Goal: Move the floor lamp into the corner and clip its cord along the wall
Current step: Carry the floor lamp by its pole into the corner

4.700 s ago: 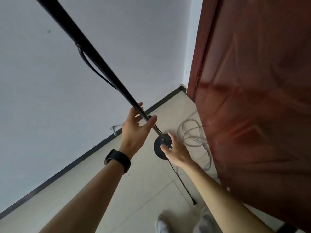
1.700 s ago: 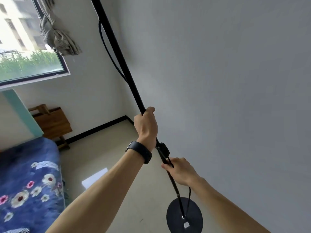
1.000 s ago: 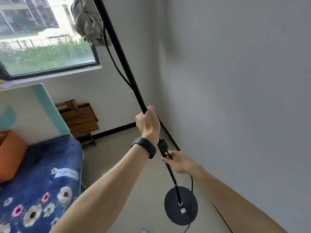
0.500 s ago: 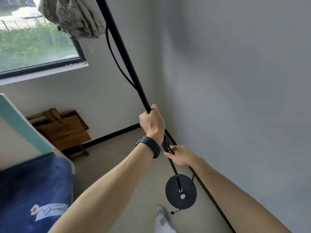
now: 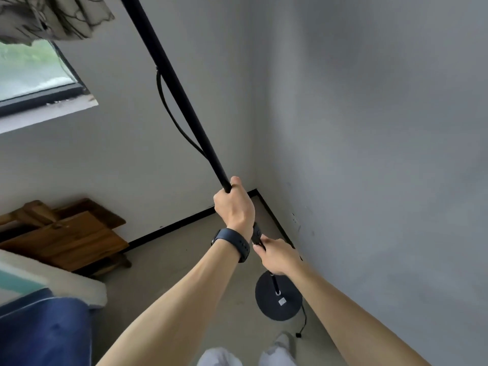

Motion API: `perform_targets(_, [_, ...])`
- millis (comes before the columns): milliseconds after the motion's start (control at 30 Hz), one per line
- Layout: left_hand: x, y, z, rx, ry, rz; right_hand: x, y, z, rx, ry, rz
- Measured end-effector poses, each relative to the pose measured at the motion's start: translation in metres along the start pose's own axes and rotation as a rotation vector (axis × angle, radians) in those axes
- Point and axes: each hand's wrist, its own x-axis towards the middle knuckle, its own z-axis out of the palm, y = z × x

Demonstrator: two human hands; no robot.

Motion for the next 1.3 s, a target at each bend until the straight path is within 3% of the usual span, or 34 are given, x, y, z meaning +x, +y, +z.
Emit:
perform_targets(300, [0.170,-0.053,0.118,0.046,-0.057,0.100,0.213,0.032,0.010,0.065,0.130,0.020])
perform_targets(500, [0.242,-0.101,0.170,0.050,-0.179,0.188,0.314,0.062,0.024,0.102,0.185,0.010])
perform_targets(800, [0.314,-0.124,0.230,-0.053,-0.274,0.397,0.413,0.087,0.019,0.182,0.361,-0.085])
perform_targets(967, [0.351,-0.143,0.233,0.014,-0.436,0.716,0.454,0.102,0.034,0.239,0.529,-0.178])
perform_targets(1100, [0.384,-0.198,0.235,0.046,-0.667,0.844,0.481,0.128,0.067,0.307,0.641,-0.239])
perform_targets(1300, [0.444,-0.304,0.237,0.140,-0.764,0.962,0.522,0.168,0.135,0.517,0.609,-0.229])
